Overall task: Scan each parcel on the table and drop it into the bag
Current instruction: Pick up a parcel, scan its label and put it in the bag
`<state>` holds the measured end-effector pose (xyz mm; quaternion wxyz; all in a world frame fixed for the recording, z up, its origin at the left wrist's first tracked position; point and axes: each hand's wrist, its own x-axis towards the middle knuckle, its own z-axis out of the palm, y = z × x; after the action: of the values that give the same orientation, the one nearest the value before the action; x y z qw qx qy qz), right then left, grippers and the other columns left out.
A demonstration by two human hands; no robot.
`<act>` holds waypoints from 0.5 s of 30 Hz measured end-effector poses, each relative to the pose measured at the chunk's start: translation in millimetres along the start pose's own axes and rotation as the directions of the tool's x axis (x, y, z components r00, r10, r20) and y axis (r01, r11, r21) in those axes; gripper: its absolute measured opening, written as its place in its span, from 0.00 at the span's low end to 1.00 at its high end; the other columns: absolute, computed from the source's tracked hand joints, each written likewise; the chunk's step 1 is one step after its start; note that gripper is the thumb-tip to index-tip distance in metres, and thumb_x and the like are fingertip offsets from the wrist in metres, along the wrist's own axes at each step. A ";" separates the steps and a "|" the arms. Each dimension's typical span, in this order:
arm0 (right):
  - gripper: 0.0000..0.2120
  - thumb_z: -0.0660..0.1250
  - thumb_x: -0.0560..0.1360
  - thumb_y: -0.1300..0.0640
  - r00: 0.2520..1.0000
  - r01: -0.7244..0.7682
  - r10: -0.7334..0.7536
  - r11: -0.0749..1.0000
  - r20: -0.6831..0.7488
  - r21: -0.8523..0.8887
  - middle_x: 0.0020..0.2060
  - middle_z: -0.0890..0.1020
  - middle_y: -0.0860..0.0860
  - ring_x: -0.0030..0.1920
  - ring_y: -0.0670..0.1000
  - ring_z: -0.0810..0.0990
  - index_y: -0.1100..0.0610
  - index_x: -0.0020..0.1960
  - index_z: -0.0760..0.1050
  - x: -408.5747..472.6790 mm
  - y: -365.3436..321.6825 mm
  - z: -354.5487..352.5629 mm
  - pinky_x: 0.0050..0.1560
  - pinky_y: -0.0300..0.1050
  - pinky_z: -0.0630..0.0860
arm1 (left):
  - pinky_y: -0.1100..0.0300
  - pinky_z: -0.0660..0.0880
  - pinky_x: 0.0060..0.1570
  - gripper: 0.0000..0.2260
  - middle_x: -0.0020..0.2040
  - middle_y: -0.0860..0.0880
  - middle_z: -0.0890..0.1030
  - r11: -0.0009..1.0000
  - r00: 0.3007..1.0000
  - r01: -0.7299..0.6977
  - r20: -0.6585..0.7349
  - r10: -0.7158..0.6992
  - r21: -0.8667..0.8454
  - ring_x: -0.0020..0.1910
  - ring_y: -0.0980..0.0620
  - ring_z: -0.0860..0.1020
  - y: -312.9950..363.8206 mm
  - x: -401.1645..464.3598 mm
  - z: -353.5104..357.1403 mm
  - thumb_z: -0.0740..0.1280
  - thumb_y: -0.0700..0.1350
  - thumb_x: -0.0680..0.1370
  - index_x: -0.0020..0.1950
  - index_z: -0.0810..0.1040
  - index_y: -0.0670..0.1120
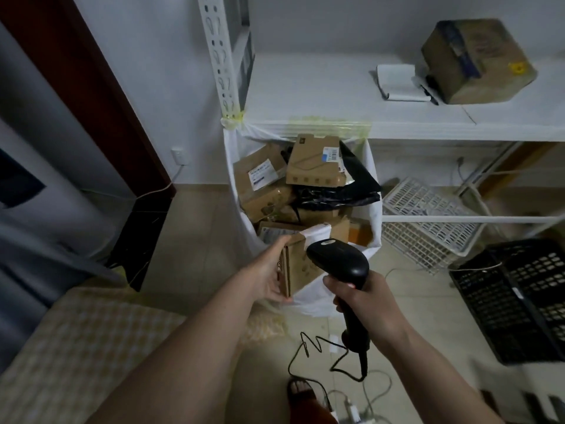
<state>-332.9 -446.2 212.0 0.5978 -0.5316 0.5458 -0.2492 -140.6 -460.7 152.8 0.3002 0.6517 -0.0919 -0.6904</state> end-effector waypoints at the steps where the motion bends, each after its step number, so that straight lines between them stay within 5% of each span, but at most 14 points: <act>1: 0.06 0.71 0.73 0.62 1.000 -0.003 0.003 1.000 -0.006 -0.007 0.29 0.79 0.50 0.30 0.45 0.77 0.58 0.49 0.78 9.3 -0.8 -6.6 0.32 0.36 0.75 | 0.39 0.75 0.57 0.36 0.60 0.37 0.77 0.999 0.999 0.028 0.039 -0.027 -0.028 0.57 0.37 0.76 5.8 12.3 6.2 0.62 0.71 0.70 0.66 0.73 0.45; 8: 0.04 0.71 0.73 0.63 0.998 -0.067 0.067 0.998 -0.015 0.007 0.29 0.79 0.49 0.31 0.48 0.77 0.57 0.46 0.78 55.6 3.3 -37.5 0.32 0.38 0.76 | 0.38 0.77 0.50 0.30 0.57 0.37 0.81 0.954 0.978 0.106 0.203 -0.049 -0.282 0.58 0.36 0.77 30.3 71.9 51.6 0.58 0.68 0.75 0.61 0.80 0.45; 13: 0.04 0.71 0.73 0.62 0.995 -0.094 0.094 0.995 -0.017 -0.013 0.29 0.79 0.51 0.30 0.46 0.77 0.56 0.47 0.79 72.6 8.7 -47.9 0.33 0.38 0.76 | 0.35 0.78 0.44 0.36 0.60 0.35 0.79 0.866 0.957 0.170 0.289 -0.031 -0.470 0.59 0.33 0.76 34.8 101.8 59.0 0.53 0.71 0.75 0.67 0.76 0.45; 15: 0.05 0.71 0.73 0.62 0.993 -0.114 0.114 0.993 -0.020 -0.006 0.29 0.79 0.51 0.29 0.45 0.77 0.57 0.48 0.79 77.8 10.0 -50.4 0.33 0.37 0.76 | 0.32 0.75 0.51 0.38 0.62 0.35 0.78 0.831 0.943 0.179 0.333 0.008 -0.527 0.62 0.33 0.74 33.6 109.3 57.3 0.58 0.73 0.72 0.66 0.77 0.44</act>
<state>-360.2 -529.8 180.8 0.6038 -0.4994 0.5819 -0.2178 -182.2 -561.3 85.5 0.4241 0.4202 0.0923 -0.7969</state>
